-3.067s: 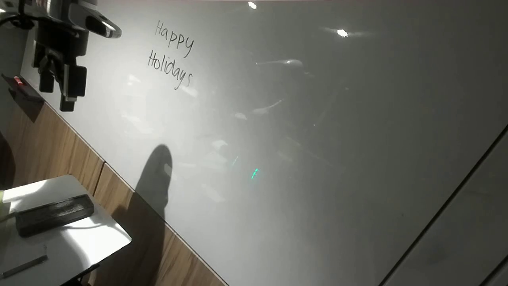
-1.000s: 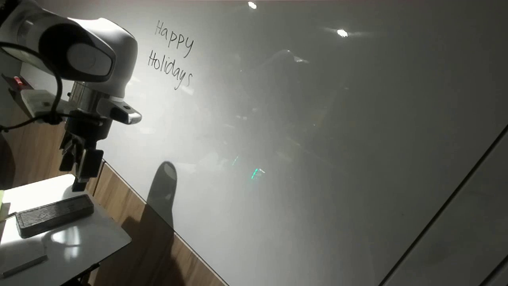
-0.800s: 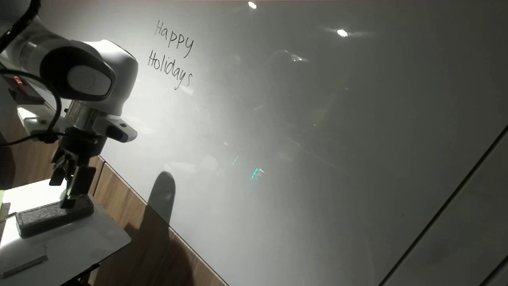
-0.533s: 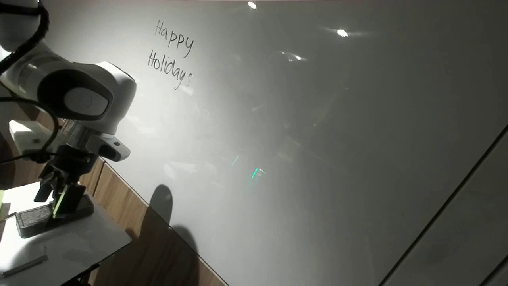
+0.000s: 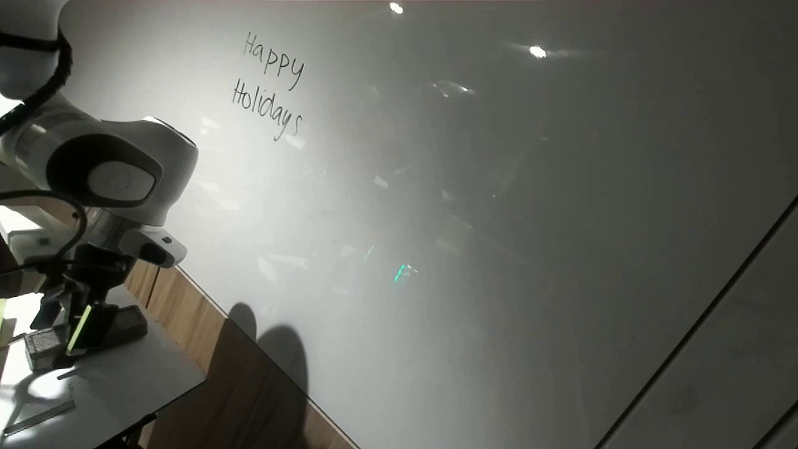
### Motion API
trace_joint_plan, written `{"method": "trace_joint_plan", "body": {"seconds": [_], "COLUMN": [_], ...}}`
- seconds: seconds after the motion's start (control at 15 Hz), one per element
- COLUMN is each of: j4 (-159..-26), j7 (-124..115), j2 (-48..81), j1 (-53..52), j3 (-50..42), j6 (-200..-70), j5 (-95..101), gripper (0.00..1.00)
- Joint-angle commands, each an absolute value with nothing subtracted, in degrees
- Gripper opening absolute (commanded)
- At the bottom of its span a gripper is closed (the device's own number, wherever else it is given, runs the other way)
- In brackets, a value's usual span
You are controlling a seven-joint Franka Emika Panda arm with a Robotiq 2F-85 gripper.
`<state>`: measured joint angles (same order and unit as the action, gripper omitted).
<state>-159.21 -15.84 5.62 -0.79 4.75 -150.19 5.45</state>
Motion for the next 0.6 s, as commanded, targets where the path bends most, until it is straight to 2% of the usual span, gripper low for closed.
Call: {"method": "trace_joint_plan", "body": {"seconds": [0.0, 0.27, 0.33, 0.53], "j4": [-159.11, -158.63, -158.61, -158.57], "j7": [-15.88, -16.73, -16.90, -17.43], "j2": [5.32, 5.38, 5.16, 4.06], "j1": [-3.97, -5.77, -5.95, -6.08], "j3": [4.83, 4.31, 4.20, 3.91], "j6": [-152.51, -153.27, -153.42, -153.72], "j5": [5.42, 7.19, 7.70, 9.90], "gripper": [0.74, 0.43, 0.39, 0.38]}}
